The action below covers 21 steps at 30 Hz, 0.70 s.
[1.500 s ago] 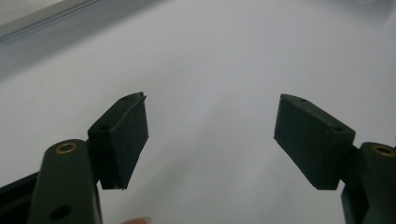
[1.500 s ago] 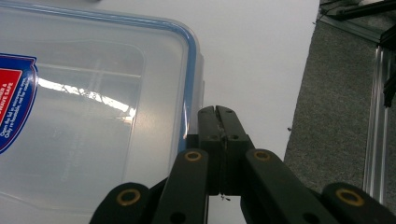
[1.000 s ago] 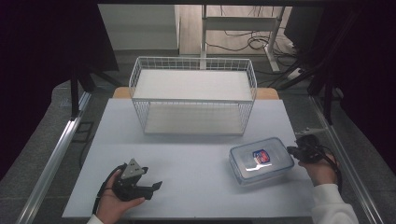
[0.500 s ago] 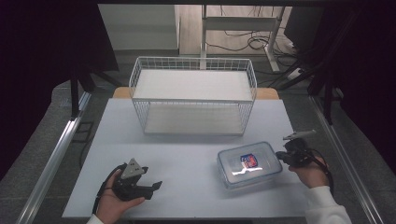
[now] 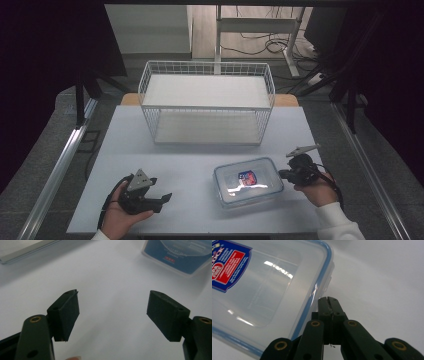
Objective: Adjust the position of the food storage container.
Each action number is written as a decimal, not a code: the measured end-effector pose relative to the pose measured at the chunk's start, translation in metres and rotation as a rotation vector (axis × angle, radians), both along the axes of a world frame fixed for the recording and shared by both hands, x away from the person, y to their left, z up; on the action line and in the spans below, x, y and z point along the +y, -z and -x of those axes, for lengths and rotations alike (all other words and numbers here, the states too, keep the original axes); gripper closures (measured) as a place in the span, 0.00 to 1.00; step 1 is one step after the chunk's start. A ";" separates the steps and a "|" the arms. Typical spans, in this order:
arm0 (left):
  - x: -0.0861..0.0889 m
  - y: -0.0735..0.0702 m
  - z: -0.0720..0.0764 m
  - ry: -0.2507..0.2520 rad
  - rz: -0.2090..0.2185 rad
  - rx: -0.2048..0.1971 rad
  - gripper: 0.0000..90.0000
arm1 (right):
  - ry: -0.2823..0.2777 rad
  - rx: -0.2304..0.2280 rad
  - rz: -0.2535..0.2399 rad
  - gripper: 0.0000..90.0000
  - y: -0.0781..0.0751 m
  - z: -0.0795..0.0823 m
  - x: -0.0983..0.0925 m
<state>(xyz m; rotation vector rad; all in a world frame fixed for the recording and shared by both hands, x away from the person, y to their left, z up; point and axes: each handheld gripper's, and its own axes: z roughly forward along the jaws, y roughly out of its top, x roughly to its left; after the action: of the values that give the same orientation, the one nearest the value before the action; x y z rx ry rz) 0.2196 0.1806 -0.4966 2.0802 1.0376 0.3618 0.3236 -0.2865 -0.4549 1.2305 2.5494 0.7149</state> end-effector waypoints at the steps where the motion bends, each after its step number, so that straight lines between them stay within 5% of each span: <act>1: 0.000 0.000 0.000 -0.001 0.001 0.000 0.28 | -0.009 0.003 0.001 0.99 0.000 0.001 0.002; 10: 0.004 -0.002 0.000 -0.012 0.005 -0.003 0.28 | -0.104 0.030 -0.028 0.99 0.001 0.014 0.029; 16: 0.010 -0.003 -0.003 -0.046 0.059 0.013 0.28 | -0.159 0.045 -0.063 0.99 0.003 0.018 0.047; 21: 0.011 -0.002 -0.004 -0.049 0.059 0.022 0.27 | -0.199 0.047 -0.091 0.99 0.005 0.020 0.064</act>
<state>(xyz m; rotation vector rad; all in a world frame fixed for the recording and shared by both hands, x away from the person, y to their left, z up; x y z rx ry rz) 0.2238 0.1915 -0.4942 2.0133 1.1007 0.3300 0.3035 -0.2224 -0.4601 1.0395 2.7326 0.8615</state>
